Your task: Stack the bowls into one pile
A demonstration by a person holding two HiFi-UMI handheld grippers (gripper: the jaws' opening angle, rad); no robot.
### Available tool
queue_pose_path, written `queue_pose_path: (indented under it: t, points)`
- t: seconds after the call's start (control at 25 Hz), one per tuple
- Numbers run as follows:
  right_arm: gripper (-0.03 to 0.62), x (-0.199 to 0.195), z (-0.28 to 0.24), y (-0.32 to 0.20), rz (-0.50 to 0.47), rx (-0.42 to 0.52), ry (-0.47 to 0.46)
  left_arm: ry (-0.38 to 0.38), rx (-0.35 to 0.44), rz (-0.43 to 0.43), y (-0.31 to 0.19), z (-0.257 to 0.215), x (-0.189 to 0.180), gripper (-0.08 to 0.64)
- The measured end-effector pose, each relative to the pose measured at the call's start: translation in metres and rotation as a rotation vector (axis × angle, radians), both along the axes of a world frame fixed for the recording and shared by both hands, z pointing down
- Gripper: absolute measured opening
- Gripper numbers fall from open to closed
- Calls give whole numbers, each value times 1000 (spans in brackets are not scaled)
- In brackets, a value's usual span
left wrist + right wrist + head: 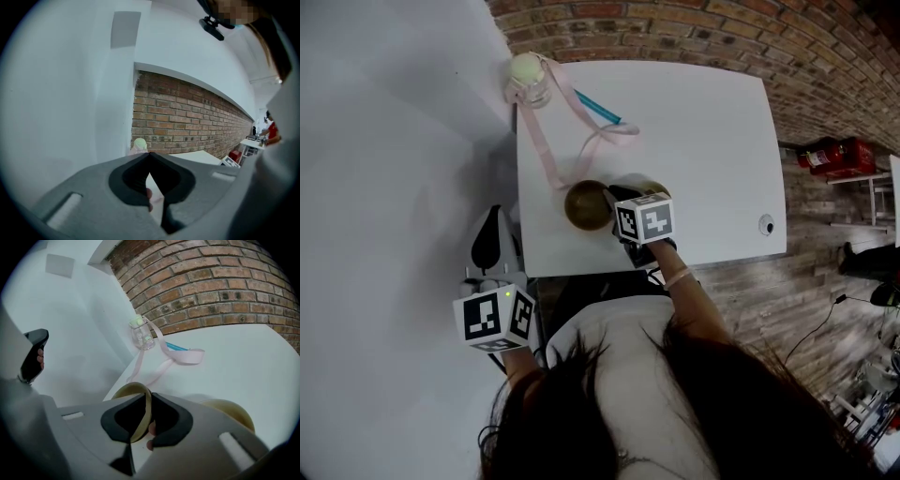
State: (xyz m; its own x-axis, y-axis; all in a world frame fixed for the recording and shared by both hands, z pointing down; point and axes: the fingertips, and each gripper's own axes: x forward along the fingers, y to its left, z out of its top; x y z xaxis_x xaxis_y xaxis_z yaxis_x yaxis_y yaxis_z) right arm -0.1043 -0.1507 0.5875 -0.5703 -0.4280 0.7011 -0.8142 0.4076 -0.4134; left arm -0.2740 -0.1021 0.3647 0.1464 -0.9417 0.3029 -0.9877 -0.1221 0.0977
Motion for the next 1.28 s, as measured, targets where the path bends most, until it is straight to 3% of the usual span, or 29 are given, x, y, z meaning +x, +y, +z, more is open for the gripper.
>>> queue_pose_path:
  t: [1.28]
  points:
    - [38, 39, -22, -4, 90, 50, 0, 11, 45, 89, -11, -14, 34, 1]
